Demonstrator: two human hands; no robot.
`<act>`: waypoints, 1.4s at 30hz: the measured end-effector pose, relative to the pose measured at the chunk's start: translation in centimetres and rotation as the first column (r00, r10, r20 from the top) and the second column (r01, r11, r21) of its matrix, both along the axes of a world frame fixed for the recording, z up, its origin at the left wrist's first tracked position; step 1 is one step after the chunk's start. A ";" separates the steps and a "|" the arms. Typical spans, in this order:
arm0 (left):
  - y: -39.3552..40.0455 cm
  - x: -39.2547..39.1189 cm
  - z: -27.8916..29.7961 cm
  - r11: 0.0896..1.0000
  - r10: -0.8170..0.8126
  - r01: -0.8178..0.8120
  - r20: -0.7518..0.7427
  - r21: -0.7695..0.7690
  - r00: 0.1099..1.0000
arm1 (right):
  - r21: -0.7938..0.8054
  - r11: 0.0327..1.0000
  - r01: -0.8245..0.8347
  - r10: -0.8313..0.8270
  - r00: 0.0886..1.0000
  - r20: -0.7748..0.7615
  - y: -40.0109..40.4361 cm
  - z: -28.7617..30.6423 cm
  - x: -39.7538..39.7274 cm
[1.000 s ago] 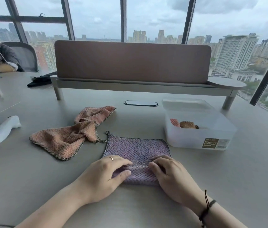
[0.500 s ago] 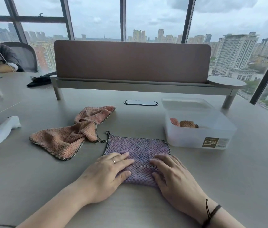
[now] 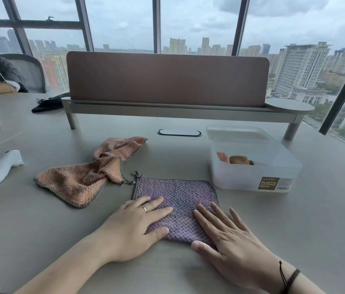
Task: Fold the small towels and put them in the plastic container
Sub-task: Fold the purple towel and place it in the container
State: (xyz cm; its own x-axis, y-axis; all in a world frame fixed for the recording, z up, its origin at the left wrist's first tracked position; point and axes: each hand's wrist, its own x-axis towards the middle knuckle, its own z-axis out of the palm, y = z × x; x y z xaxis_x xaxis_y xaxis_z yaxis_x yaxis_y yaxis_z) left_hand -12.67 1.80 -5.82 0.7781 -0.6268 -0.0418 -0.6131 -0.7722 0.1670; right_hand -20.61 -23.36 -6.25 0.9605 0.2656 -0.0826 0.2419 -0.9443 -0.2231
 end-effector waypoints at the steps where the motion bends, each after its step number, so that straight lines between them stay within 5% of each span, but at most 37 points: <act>1: 0.2 0.2 0.5 0.998 0.005 -0.005 0.010 -0.055 1.000 | 0.055 0.998 0.004 -0.005 1.000 0.022 -0.2 0.1 0.2; 5: 1.2 3.3 1.5 0.955 0.096 -0.076 0.059 -0.288 0.994 | 0.412 0.897 0.158 -0.262 0.943 0.207 -1.7 0.6 2.7; 9: 1.3 7.7 0.9 0.933 0.214 -0.183 0.069 -0.310 0.974 | 0.374 0.868 0.327 -0.427 0.876 0.225 -2.4 0.4 7.1; 13: 1.5 9.8 -0.5 0.948 0.256 -0.232 0.089 -0.217 0.963 | 0.134 0.911 0.390 -0.412 0.872 0.266 -2.0 0.2 8.7; 17: 2.1 10.0 -0.8 0.907 0.304 -0.273 0.050 -0.320 0.951 | 0.062 0.926 0.373 -0.374 0.879 0.296 -1.9 0.2 9.4; 27: 2.8 9.6 -0.4 0.735 0.224 -0.235 -0.099 -0.636 0.970 | 0.380 0.885 0.269 -0.362 0.911 0.197 -3.7 -0.2 9.3; 35: 2.8 9.4 -1.2 0.696 0.138 -0.192 -0.133 -0.692 0.981 | 0.124 0.979 0.161 -0.185 0.956 0.225 -2.1 0.4 9.3; 42: 2.7 9.4 -0.9 0.571 0.141 -0.232 -0.184 -0.787 0.973 | 0.401 0.899 0.176 -0.239 0.964 0.113 -2.6 0.0 9.4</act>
